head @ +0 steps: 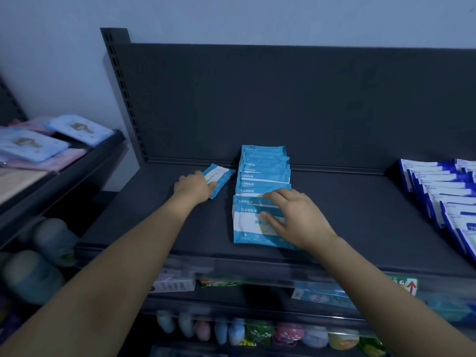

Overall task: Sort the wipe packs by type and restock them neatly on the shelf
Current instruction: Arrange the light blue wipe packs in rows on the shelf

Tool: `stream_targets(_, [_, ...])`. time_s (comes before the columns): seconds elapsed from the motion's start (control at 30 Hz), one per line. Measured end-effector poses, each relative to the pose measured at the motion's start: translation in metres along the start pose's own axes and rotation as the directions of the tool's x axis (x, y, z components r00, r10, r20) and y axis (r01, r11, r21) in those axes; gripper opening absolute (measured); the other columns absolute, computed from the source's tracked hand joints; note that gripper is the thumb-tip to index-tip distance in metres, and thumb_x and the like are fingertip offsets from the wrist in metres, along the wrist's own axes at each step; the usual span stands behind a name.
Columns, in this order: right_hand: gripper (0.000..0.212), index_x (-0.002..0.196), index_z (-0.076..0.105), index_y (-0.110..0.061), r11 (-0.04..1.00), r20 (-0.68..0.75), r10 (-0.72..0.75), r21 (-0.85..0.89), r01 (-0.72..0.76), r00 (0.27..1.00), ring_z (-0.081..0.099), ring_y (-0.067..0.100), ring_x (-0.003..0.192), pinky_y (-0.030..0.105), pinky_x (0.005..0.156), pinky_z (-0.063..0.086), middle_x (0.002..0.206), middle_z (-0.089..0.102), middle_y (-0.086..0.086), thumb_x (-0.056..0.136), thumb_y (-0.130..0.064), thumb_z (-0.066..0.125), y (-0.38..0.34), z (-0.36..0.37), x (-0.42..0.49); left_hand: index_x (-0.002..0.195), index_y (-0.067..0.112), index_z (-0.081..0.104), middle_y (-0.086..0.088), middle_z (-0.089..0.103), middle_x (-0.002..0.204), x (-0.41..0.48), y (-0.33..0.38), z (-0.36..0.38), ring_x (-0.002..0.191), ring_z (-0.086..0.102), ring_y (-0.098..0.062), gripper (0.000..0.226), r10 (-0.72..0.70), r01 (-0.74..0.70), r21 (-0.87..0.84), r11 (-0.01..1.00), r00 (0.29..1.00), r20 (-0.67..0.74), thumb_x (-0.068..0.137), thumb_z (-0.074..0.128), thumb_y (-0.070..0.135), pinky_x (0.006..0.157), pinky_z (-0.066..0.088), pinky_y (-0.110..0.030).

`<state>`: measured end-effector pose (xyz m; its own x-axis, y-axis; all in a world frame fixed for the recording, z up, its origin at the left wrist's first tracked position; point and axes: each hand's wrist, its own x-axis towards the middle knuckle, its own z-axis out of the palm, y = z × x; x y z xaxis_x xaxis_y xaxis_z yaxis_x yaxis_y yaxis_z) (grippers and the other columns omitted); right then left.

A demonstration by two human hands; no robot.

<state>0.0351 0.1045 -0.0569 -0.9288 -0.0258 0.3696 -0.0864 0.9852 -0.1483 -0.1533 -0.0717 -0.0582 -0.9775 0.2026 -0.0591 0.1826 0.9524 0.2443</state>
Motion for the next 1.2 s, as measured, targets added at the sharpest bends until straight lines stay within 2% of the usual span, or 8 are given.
stream_targets(0.2, [0.039, 0.13, 0.055, -0.016, 0.999, -0.027, 0.04, 0.02, -0.04, 0.999, 0.053, 0.021, 0.112, 0.032, 0.095, 0.038, 0.126, 0.058, -0.001, 0.095, -0.033, 0.052, -0.004, -0.005, -0.001, 0.103, 0.001, 0.058, -0.007, 0.064, 0.105, 0.015, -0.007, -0.015, 0.095, 0.062, -0.025, 0.038, -0.089, 0.173, -0.642, 0.747, 0.983, 0.161, 0.074, 0.079, 0.013, 0.075, 0.046, -0.03])
stream_targets(0.3, [0.037, 0.127, 0.057, -0.016, 0.989, -0.038, 0.088, 0.124, -0.083, 0.995, 0.052, 0.019, 0.115, 0.029, 0.097, 0.037, 0.126, 0.058, -0.002, 0.094, -0.033, 0.055, -0.004, -0.01, -0.004, 0.101, 0.008, 0.06, -0.006, 0.065, 0.102, 0.001, -0.006, -0.026, 0.091, 0.062, -0.024, 0.024, 0.01, 0.022, -0.704, 0.71, 0.999, 0.041, 0.08, 0.071, 0.009, 0.071, 0.046, -0.029])
stream_targets(0.4, [0.039, 0.127, 0.056, -0.019, 0.914, -0.03, 0.23, 0.349, -0.205, 0.973, 0.052, 0.01, 0.114, 0.024, 0.096, 0.041, 0.122, 0.057, -0.008, 0.093, -0.039, 0.056, -0.01, -0.014, 0.0, 0.111, 0.01, 0.058, -0.005, 0.068, 0.109, -0.035, 0.008, -0.043, 0.09, 0.066, -0.018, 0.028, 0.182, -0.083, -0.894, 0.441, 0.983, -0.001, 0.085, 0.068, 0.007, 0.077, 0.053, -0.03])
stream_targets(0.5, [0.042, 0.124, 0.056, -0.018, 0.581, 0.092, 0.384, 0.75, -0.317, 0.919, 0.06, 0.007, 0.102, 0.023, 0.084, 0.05, 0.114, 0.062, -0.007, 0.09, -0.042, 0.06, -0.025, -0.02, 0.013, 0.119, 0.007, 0.059, -0.009, 0.07, 0.112, -0.073, 0.025, -0.05, 0.097, 0.069, -0.023, 0.034, 0.346, -0.051, -0.984, 0.169, 0.938, 0.011, 0.086, 0.065, 0.005, 0.084, 0.055, -0.034])
stream_targets(0.6, [0.03, 0.113, 0.062, -0.013, 0.193, 0.187, 0.401, 0.94, -0.283, 0.897, 0.067, 0.015, 0.083, 0.031, 0.072, 0.054, 0.092, 0.067, 0.006, 0.087, -0.027, 0.068, -0.037, -0.028, 0.021, 0.117, 0.01, 0.062, -0.005, 0.072, 0.108, -0.1, 0.041, -0.042, 0.096, 0.069, -0.019, 0.03, 0.409, -0.091, -0.974, 0.208, 0.912, 0.002, 0.087, 0.066, 0.011, 0.08, 0.055, -0.03])
stream_targets(0.77, [0.019, 0.091, 0.068, -0.029, 0.476, 0.114, 0.228, 0.853, -0.213, 0.967, 0.058, 0.003, 0.068, 0.019, 0.069, 0.048, 0.072, 0.065, -0.014, 0.084, -0.011, 0.072, -0.014, -0.041, 0.018, 0.117, 0.013, 0.055, -0.006, 0.066, 0.093, -0.097, 0.03, -0.047, 0.08, 0.063, -0.015, 0.05, 0.413, -0.313, -0.892, 0.326, 0.896, -0.163, 0.074, 0.079, 0.005, 0.073, 0.051, -0.024])
stream_targets(0.97, [0.028, 0.108, 0.068, -0.026, 0.895, 0.274, 0.085, 0.401, -0.194, 0.958, 0.06, 0.01, 0.096, 0.03, 0.092, 0.047, 0.102, 0.066, -0.006, 0.081, -0.025, 0.075, 0.006, -0.025, 0.001, 0.102, 0.024, 0.064, -0.009, 0.064, 0.096, -0.093, 0.017, -0.025, 0.057, 0.05, -0.008, 0.038, 0.606, -0.463, -0.514, 0.722, 0.782, 0.147, 0.07, 0.085, 0.026, 0.058, 0.041, -0.02])
stream_targets(1.2, [0.048, 0.13, 0.058, -0.026, 0.973, 0.223, -0.044, 0.229, -0.008, 0.974, 0.047, 0.011, 0.115, 0.026, 0.103, 0.036, 0.111, 0.046, -0.014, 0.085, -0.04, 0.067, 0.007, -0.01, -0.017, 0.112, 0.034, 0.057, 0.023, 0.046, 0.107, -0.106, 0.008, -0.01, 0.086, 0.047, 0.002, 0.054, 0.618, -0.581, -0.296, 0.758, 0.785, 0.041, 0.065, 0.085, 0.04, 0.074, 0.04, -0.018])
